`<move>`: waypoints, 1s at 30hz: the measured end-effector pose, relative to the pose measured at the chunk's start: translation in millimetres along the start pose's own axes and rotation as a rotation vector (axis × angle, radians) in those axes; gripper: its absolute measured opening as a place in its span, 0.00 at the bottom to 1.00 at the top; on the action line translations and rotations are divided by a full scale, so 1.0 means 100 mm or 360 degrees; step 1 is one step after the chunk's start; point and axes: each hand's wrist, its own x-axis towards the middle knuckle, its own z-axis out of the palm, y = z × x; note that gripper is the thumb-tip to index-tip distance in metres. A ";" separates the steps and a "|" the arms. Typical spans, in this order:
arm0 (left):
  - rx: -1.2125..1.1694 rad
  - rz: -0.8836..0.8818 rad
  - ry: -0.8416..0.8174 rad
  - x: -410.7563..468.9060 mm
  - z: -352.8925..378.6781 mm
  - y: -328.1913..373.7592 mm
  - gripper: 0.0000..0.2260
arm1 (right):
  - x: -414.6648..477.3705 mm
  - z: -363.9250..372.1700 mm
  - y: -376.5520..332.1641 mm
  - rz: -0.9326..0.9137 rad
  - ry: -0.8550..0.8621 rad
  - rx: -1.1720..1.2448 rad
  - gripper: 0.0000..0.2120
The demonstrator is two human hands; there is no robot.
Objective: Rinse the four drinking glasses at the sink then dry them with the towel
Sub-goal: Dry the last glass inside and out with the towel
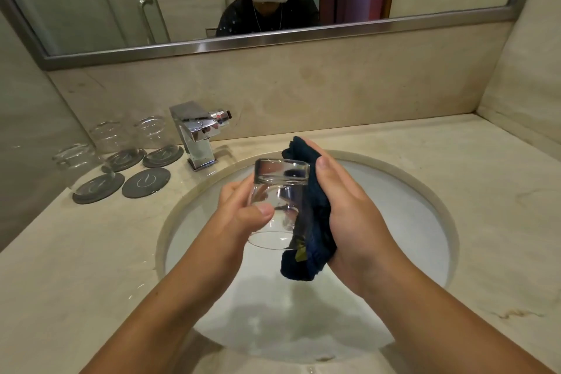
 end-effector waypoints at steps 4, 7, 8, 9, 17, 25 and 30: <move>-0.0047 0.0049 0.0145 -0.03 -0.03 -0.02 0.31 | -0.02 0.00 -0.01 -0.0154 0.0008 -0.0165 0.15; -0.0174 0.0020 0.0310 -0.02 0.01 -0.04 0.28 | -0.04 0.01 -0.02 -0.0314 0.0017 -0.0353 0.16; -0.0195 -0.0022 0.0298 -0.01 0.03 -0.04 0.28 | -0.05 0.02 -0.02 -0.0344 0.0017 -0.0410 0.16; -0.0190 -0.0067 0.0259 -0.01 0.05 -0.04 0.29 | -0.05 0.03 -0.02 -0.0370 0.0016 -0.0457 0.17; -0.0069 0.0007 -0.0014 -0.14 0.16 0.06 0.22 | 0.00 0.00 0.01 -0.0204 0.0100 -0.0338 0.15; -0.0525 -0.0215 0.0193 -0.07 0.07 0.15 0.24 | 0.09 -0.07 -0.06 0.0136 0.0238 -0.0068 0.16; -0.0910 -0.0515 0.0305 -0.05 -0.04 0.20 0.34 | 0.02 -0.14 -0.23 0.0350 0.0169 0.0160 0.22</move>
